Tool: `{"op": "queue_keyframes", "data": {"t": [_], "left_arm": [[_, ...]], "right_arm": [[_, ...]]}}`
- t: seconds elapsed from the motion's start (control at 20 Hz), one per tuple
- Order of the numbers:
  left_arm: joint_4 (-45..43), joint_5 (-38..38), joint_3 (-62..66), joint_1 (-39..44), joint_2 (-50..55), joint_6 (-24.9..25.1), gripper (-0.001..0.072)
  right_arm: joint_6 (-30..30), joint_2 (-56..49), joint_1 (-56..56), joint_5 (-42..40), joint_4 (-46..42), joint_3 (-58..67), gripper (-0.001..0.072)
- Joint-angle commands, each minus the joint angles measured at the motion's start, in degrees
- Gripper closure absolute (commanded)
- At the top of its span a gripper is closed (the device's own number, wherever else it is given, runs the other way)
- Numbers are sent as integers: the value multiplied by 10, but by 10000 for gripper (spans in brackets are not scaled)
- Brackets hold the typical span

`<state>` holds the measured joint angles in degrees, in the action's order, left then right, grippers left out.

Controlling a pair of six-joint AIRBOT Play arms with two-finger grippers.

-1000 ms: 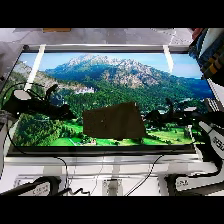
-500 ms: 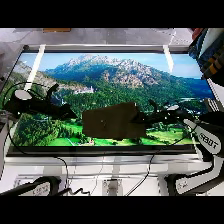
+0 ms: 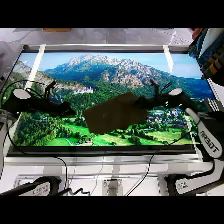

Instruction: Fold the clothes and pants, and hang the long-sleeved shirts on hangers.

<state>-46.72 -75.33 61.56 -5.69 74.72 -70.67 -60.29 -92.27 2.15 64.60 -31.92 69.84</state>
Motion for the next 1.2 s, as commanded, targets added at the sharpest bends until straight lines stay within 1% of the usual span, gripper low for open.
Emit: {"op": "queue_keyframes", "data": {"t": [0.0, 0.2, 0.35, 0.55, 0.65, 0.7, 0.75, 0.85, 0.9, 1.0, 1.05, 1.1, 1.15], "left_arm": [[-4, 5, 20, -1, -11, 5, 683], [-4, 5, 23, -1, -44, 5, 683], [-4, 5, 23, -1, -61, 6, 682], [-4, 5, 23, -1, -65, 7, 683], [-4, 5, 23, -1, -65, 7, 682], [-4, 5, 23, -1, -65, 7, 682], [-4, 5, 23, -1, -65, 7, 682], [-4, 5, 23, -1, -65, 7, 682], [-4, 5, 23, -1, -65, 7, 682], [-4, 5, 23, -1, -64, 7, 682], [-4, 5, 23, -1, -64, 7, 682], [-4, 5, 23, -1, -64, 7, 682], [-4, 5, 23, -1, -64, 7, 682]], "right_arm": [[-73, 66, 69, 12, -59, 64, 696], [-178, 163, 204, 12, -195, 90, 696], [-251, 224, 324, 0, -258, 92, 696], [-289, 272, 486, -18, -302, 92, 696], [-310, 277, 563, 10, -320, 92, 696], [-338, 277, 595, 37, -334, 92, 696], [-379, 276, 622, 67, -359, 92, 696], [-470, 276, 664, 137, -448, 92, 696], [-482, 276, 676, 159, -488, 92, 696], [-482, 276, 688, 176, -551, 91, 695], [-482, 276, 689, 179, -568, 91, 677], [-481, 276, 689, 179, -586, 91, 608], [-476, 276, 689, 179, -594, 91, 611]]}}
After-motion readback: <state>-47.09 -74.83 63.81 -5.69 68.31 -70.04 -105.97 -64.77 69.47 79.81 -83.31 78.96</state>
